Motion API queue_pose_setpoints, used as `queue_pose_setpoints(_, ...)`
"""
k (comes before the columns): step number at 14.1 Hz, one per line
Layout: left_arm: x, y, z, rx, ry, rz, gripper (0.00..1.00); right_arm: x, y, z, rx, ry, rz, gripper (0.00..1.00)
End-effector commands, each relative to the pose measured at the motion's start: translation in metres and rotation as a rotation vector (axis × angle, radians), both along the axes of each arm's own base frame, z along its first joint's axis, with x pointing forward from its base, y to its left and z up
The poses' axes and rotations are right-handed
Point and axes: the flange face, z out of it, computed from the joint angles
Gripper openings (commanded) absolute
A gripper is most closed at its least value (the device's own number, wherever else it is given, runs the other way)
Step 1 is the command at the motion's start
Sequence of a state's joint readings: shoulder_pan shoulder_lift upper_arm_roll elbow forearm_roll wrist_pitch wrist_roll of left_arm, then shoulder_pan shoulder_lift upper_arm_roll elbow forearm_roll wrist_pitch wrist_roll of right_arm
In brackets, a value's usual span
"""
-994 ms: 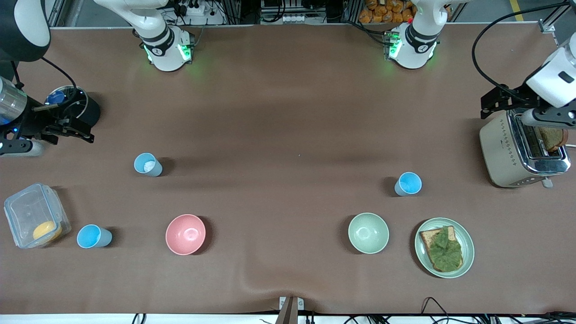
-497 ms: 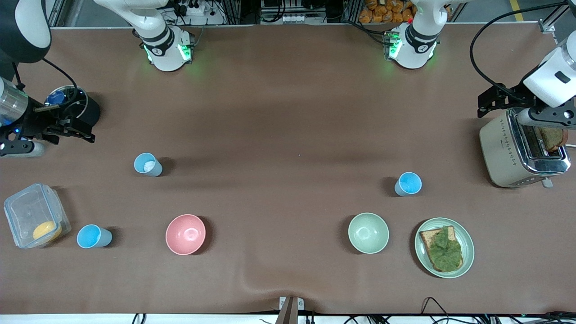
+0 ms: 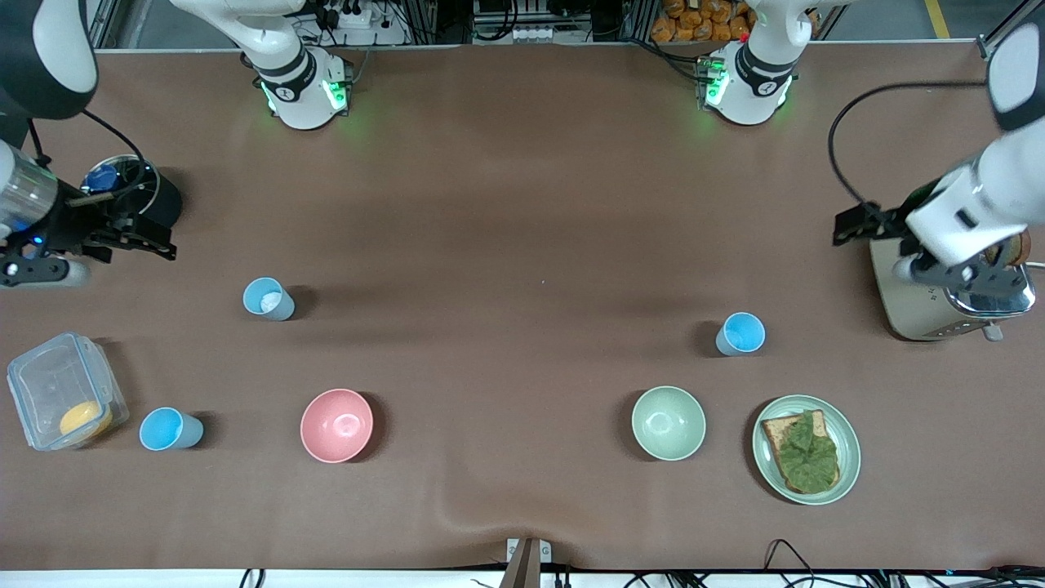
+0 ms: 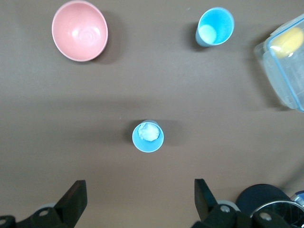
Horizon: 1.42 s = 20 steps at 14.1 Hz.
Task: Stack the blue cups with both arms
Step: 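Reach the right gripper to one blue cup while the left gripper reaches another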
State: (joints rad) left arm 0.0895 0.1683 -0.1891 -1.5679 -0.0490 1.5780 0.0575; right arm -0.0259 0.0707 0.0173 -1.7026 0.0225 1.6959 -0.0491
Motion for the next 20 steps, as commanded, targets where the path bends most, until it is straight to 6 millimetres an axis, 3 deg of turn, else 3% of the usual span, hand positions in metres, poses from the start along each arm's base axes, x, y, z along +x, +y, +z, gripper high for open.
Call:
queue_pose_setpoints(1,0.026,0.005,-0.018,-0.039,-0.015,0.015,1.0,0.02,0.013,-0.056,-0.021,0.088,0.02,1.0)
queue_pose_setpoints(3,0.039,0.008,-0.03,-0.034,-0.057,0.039,1.0,0.032,0.012,-0.114,-0.018,0.169,0.016,1.0)
queue_pose_setpoints(5,0.055,0.004,-0.042,-0.047,-0.114,0.117,1.0,0.041,0.014,-0.149,-0.01,0.185,0.013,1.0)
queue_pose_setpoints(7,0.065,-0.001,-0.065,-0.052,-0.099,0.173,1.0,0.044,0.007,-0.178,-0.006,0.217,0.013,1.0)
queue_pose_setpoints(9,0.076,-0.002,-0.078,-0.086,-0.119,0.237,1.0,0.042,-0.014,-0.199,0.007,0.234,0.028,1.0)
queue_pose_setpoints(11,0.085,0.007,-0.119,-0.111,-0.049,0.394,1.0,0.031,-0.028,-0.23,0.029,0.224,0.08,1.0)
queue_pose_setpoints(13,0.087,-0.008,-0.144,-0.096,-0.033,0.407,1.0,0.014,-0.034,-0.264,0.04,0.215,0.085,1.0)
queue_pose_setpoints(14,0.086,-0.009,-0.165,-0.088,0.002,0.409,1.0,0.007,-0.036,-0.278,0.04,0.193,0.098,1.0)
queue_pose_setpoints(16,0.081,-0.004,-0.198,-0.05,0.05,0.407,1.0,-0.003,-0.042,-0.297,0.044,0.166,0.128,1.0)
queue_pose_setpoints(18,0.061,0.005,-0.226,0.039,0.095,0.373,1.0,-0.01,-0.042,-0.311,0.043,0.156,0.132,1.0)
queue_pose_setpoints(19,0.046,0.005,-0.235,0.058,0.123,0.364,1.0,-0.011,-0.041,-0.313,0.045,0.161,0.142,0.93)
queue_pose_setpoints(20,0.034,0.009,-0.243,0.068,0.149,0.366,1.0,-0.011,-0.039,-0.313,0.049,0.167,0.161,0.65)
